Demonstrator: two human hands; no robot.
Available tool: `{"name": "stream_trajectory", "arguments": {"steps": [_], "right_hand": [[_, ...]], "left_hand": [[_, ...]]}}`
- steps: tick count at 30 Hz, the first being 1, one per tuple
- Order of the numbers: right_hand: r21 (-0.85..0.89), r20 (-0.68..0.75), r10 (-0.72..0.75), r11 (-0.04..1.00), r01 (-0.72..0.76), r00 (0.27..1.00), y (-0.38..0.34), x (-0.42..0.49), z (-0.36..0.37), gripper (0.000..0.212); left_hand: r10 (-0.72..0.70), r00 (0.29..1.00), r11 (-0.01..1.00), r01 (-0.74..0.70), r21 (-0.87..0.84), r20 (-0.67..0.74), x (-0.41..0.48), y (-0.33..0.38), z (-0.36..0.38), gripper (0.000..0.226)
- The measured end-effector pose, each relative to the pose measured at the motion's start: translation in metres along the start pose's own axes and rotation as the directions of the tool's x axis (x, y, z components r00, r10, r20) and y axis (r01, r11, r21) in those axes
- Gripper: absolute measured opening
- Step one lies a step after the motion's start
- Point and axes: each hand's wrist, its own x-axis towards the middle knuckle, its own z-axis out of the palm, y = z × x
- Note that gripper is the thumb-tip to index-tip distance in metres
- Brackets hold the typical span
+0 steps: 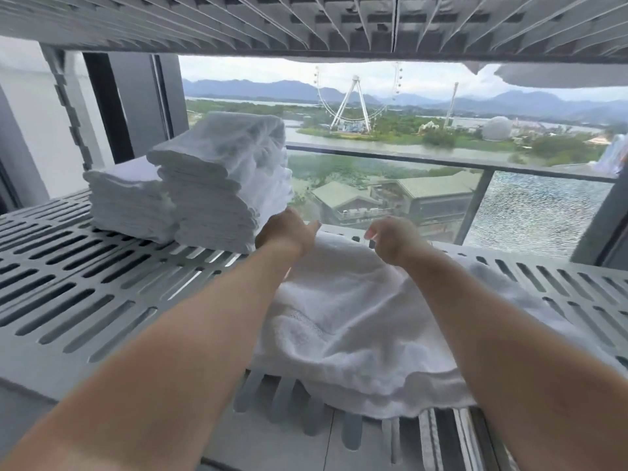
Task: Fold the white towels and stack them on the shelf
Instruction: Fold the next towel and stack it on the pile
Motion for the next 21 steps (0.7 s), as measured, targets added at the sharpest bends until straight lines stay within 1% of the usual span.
{"name": "stream_trajectory", "arguments": {"steps": [1, 3, 4, 5, 7, 8, 9, 10, 11, 12, 13, 14, 15, 16, 17, 18, 19, 20, 21], "right_hand": [[-0.002, 0.056, -0.016, 1.000, 0.016, 0.998, 0.000, 0.005, 0.000, 0.039], [0.052, 0.208, -0.028, 0.999, 0.017, 0.978, 0.000, 0.012, 0.003, 0.042], [0.071, 0.279, -0.029, 0.997, 0.009, 0.960, -0.001, 0.014, 0.005, 0.046], [0.063, 0.320, -0.030, 0.998, 0.010, 0.947, -0.001, 0.016, 0.007, 0.048], [0.006, 0.325, -0.039, 0.999, 0.039, 0.945, -0.004, 0.018, 0.009, 0.044], [-0.027, 0.319, -0.046, 0.998, 0.058, 0.947, -0.006, 0.019, 0.010, 0.034], [-0.067, 0.327, -0.042, 0.995, 0.068, 0.944, -0.009, 0.019, 0.009, 0.018], [-0.103, 0.344, -0.027, 0.993, 0.066, 0.939, -0.012, 0.020, 0.008, 0.012], [-0.121, 0.347, 0.002, 0.992, 0.042, 0.938, -0.013, 0.021, 0.006, 0.018], [-0.124, 0.318, 0.028, 0.992, 0.012, 0.948, -0.014, 0.020, 0.001, 0.020], [-0.089, 0.243, 0.055, 0.995, -0.034, 0.968, -0.013, 0.021, -0.003, 0.018], [-0.010, 0.108, 0.075, 0.997, -0.074, 0.991, -0.010, 0.024, -0.008, 0.013], [0.090, -0.094, 0.105, 0.991, -0.096, 0.990, -0.007, 0.028, -0.012, 0.009], [0.178, -0.319, 0.146, 0.980, -0.092, 0.936, -0.004, 0.030, -0.014, 0.008], [0.203, -0.508, 0.163, 0.977, -0.066, 0.846, -0.002, 0.029, -0.014, 0.011], [0.152, -0.631, 0.132, 0.987, -0.044, 0.764, -0.003, 0.027, -0.011, 0.013], [0.077, -0.693, 0.068, 0.997, -0.020, 0.718, -0.005, 0.025, -0.005, 0.014], [0.023, -0.693, 0.005, 1.000, 0.016, 0.721, -0.007, 0.024, 0.003, 0.012], [0.009, -0.635, -0.032, 0.999, 0.048, 0.772, -0.009, 0.023, 0.012, 0.010]], "left_hand": [[-0.031, 0.999, 1.000, 0.031, -0.004, 0.044, 0.005, 0.003, -0.001, 0.058], [-0.063, 0.986, 0.997, 0.070, -0.041, 0.151, 0.011, 0.009, -0.003, 0.061], [-0.072, 0.979, 0.994, 0.087, -0.071, 0.192, 0.012, 0.012, -0.006, 0.057], [-0.079, 0.972, 0.991, 0.101, -0.092, 0.222, 0.015, 0.013, -0.009, 0.051], [-0.066, 0.959, 0.990, 0.097, -0.102, 0.277, 0.020, 0.014, -0.013, 0.037], [-0.042, 0.954, 0.992, 0.075, -0.101, 0.297, 0.023, 0.015, -0.015, 0.030], [-0.011, 0.950, 0.993, 0.047, -0.107, 0.311, 0.024, 0.016, -0.016, 0.026], [0.031, 0.948, 0.993, 0.008, -0.119, 0.316, 0.025, 0.019, -0.017, 0.022], [0.077, 0.948, 0.989, -0.034, -0.143, 0.309, 0.027, 0.022, -0.018, 0.016], [0.126, 0.949, 0.980, -0.074, -0.185, 0.289, 0.030, 0.024, -0.018, 0.009], [0.168, 0.954, 0.965, -0.106, -0.242, 0.250, 0.034, 0.026, -0.020, 0.008], [0.194, 0.963, 0.946, -0.134, -0.297, 0.186, 0.039, 0.027, -0.021, 0.009], [0.197, 0.976, 0.931, -0.155, -0.331, 0.098, 0.045, 0.026, -0.022, 0.007], [0.187, 0.982, 0.928, -0.181, -0.327, -0.013, 0.050, 0.024, -0.022, 0.005], [0.175, 0.978, 0.937, -0.201, -0.287, -0.115, 0.052, 0.020, -0.021, 0.007], [0.178, 0.968, 0.945, -0.218, -0.243, -0.175, 0.052, 0.015, -0.019, 0.009], [0.191, 0.968, 0.951, -0.223, -0.215, -0.163, 0.052, 0.009, -0.015, 0.010], [0.208, 0.974, 0.954, -0.222, -0.200, -0.087, 0.052, 0.002, -0.008, 0.012], [0.230, 0.973, 0.958, -0.221, -0.185, 0.027, 0.052, -0.005, -0.002, 0.015]]}}
